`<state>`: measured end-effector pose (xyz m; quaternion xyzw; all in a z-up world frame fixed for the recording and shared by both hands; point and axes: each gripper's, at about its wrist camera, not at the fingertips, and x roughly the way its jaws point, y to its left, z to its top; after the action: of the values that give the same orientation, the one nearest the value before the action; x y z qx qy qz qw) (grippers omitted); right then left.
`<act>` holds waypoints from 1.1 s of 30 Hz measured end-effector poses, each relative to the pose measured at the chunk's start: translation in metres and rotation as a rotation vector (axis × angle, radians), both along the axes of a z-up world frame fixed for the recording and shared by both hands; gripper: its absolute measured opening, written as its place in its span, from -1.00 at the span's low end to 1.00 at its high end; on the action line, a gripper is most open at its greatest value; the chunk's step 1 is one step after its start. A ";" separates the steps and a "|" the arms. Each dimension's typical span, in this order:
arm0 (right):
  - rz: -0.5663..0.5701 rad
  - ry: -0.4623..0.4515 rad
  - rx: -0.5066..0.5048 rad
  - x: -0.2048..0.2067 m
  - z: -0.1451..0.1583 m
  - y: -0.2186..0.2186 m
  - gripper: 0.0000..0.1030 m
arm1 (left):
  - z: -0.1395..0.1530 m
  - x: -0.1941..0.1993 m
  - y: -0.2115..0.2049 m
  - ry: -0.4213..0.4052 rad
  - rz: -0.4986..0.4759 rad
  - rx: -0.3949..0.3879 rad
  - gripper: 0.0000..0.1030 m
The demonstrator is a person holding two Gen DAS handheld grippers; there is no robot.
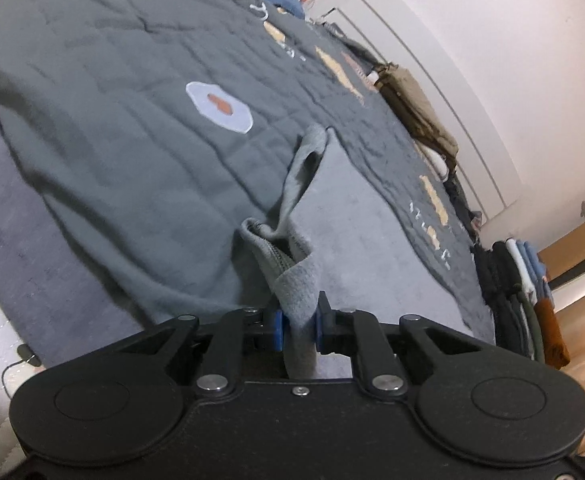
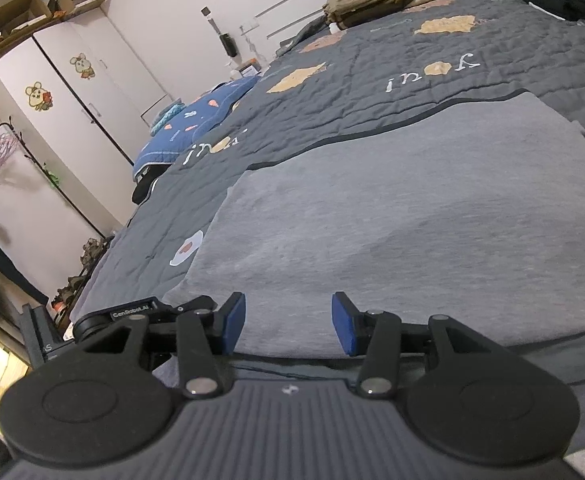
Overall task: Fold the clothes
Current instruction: 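Grasp the sweatshirt edge with the left gripper and lift it toward the right gripper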
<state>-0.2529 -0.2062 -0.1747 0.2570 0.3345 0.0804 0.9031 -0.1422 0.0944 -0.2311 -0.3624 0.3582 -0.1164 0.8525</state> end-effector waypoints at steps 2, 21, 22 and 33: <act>-0.009 -0.005 0.005 -0.003 0.001 -0.005 -0.09 | 0.004 -0.001 -0.003 -0.015 0.008 0.008 -0.74; -0.206 -0.014 0.104 -0.035 -0.005 -0.091 -0.09 | 0.057 -0.010 -0.137 -0.344 -0.366 0.149 -0.79; -0.223 -0.017 0.112 -0.038 -0.006 -0.097 -0.09 | 0.058 -0.014 -0.150 -0.365 -0.400 0.169 -0.79; -0.436 0.014 0.242 -0.064 -0.025 -0.166 -0.09 | 0.000 -0.062 -0.269 -0.432 -0.778 0.596 -0.74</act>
<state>-0.3169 -0.3725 -0.1996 0.4298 0.2654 -0.0787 0.8594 -0.2046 -0.1747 -0.2310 0.0872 0.3002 -0.3887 0.8667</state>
